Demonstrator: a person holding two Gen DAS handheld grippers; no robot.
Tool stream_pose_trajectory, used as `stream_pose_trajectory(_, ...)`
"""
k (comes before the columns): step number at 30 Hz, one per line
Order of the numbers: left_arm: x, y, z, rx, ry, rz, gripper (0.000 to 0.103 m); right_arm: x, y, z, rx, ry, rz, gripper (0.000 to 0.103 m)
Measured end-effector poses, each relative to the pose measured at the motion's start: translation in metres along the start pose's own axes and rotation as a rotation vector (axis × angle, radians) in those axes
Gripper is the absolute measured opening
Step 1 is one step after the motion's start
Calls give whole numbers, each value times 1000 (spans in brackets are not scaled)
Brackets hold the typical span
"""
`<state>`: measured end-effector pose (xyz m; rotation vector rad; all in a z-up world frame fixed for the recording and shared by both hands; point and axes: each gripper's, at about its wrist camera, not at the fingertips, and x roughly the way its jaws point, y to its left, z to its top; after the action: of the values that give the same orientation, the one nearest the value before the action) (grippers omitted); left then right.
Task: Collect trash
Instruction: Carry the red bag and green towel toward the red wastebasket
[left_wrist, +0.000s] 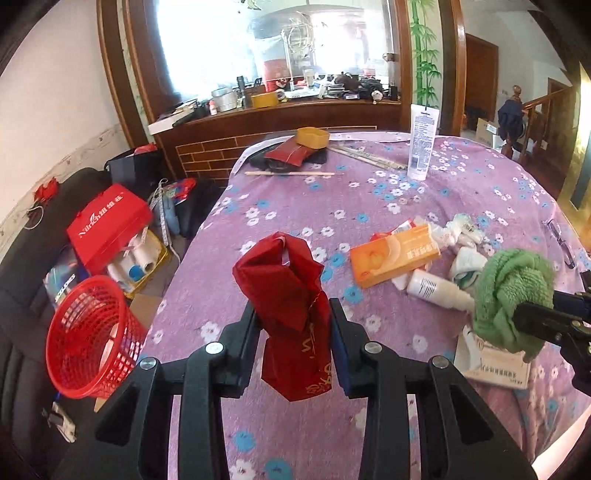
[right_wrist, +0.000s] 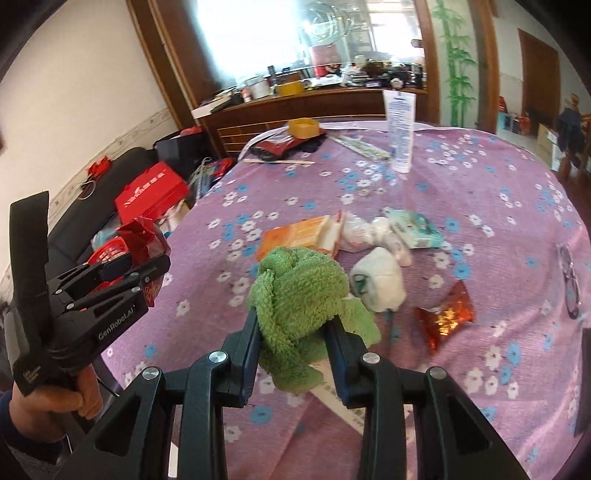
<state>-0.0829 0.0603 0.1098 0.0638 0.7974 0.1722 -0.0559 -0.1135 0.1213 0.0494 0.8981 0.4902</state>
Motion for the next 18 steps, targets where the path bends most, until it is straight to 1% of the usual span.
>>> stream_pose_trajectory(5,-7,4,-6,4,0,36,34,2,6,-2,-11,6,24,36)
stream_pose_trajectory(13,-12,3,-10,15,-3,52,34,3,7,-4,-8,8,32,36)
stream_pose_trajectory(18,-13,3,-12,14,-3,49,34,2,6,-5,-9,9,29,36)
